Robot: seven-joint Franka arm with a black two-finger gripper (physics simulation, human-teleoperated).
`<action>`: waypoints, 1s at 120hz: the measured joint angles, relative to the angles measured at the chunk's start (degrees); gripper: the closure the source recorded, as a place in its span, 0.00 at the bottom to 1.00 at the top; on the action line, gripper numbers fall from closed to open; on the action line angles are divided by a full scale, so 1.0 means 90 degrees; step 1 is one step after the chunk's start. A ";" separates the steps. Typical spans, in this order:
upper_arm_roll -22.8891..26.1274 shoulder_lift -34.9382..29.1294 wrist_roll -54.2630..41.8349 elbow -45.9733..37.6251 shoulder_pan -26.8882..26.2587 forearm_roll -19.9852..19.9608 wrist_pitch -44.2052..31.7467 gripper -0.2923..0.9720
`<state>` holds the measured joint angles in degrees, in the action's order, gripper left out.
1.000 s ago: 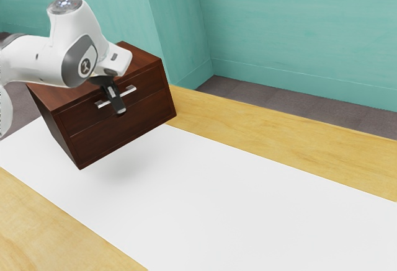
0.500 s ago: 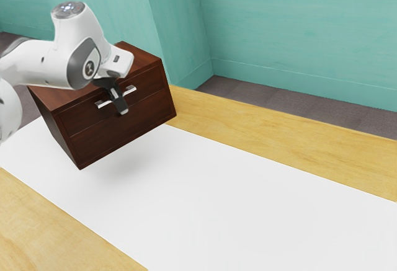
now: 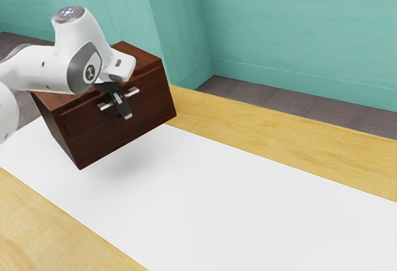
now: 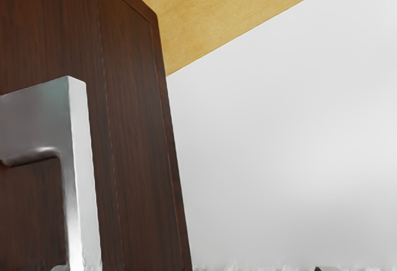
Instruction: Pull the drawer handle with one arm to open the drawer
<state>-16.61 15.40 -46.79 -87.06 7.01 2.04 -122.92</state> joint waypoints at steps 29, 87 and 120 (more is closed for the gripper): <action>0.0339 -0.0384 0.0010 -0.0554 -0.0013 0.0055 -0.0086 0.39; 0.0580 -0.1851 0.0023 -0.2108 -0.0229 0.0296 -0.0446 0.39; 0.0602 -0.1875 0.0070 -0.2378 -0.0325 0.0357 -0.0611 0.24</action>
<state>-11.19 -1.47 -46.16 -108.45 4.08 5.25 -128.41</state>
